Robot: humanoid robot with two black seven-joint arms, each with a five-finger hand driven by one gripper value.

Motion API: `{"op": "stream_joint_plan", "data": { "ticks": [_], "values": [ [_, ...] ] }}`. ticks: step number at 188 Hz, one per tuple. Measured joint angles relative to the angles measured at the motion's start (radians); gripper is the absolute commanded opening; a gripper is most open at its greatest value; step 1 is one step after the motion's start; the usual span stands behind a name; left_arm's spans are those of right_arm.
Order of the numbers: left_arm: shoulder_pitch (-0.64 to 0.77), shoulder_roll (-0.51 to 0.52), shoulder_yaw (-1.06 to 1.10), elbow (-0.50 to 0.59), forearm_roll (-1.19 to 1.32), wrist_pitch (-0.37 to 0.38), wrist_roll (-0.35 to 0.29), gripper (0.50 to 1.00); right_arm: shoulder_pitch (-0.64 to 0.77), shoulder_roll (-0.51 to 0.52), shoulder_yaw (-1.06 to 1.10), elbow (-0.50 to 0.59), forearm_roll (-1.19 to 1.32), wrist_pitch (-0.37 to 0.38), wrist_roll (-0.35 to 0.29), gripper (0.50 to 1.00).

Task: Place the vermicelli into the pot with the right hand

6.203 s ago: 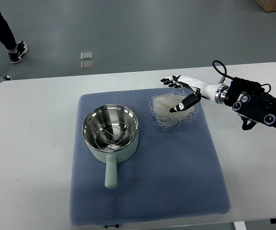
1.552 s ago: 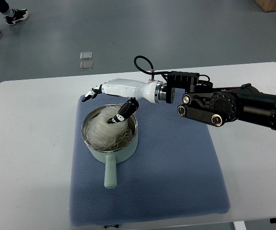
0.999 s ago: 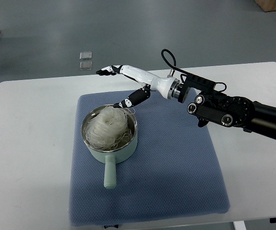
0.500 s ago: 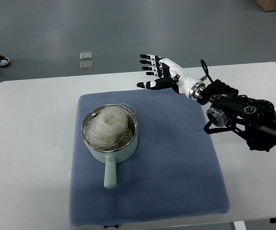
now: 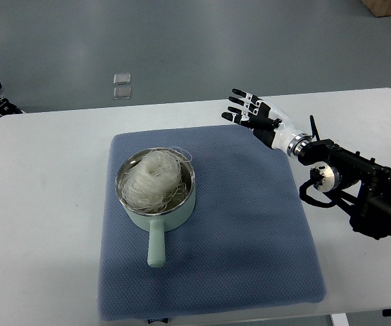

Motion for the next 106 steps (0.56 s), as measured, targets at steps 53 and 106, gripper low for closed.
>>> {"op": "stream_joint_plan", "data": {
  "ticks": [53, 106],
  "values": [
    [0.000, 0.000, 0.000, 0.000, 0.000, 0.000, 0.000, 1.000, -0.012, 0.007, 0.037, -0.002, 0.003, -0.006, 0.012, 0.924],
    [0.000, 0.000, 0.000, 0.000, 0.000, 0.000, 0.000, 1.000, -0.012, 0.003, 0.040, -0.004, 0.002, 0.000, 0.012, 0.924]
  ]
}}
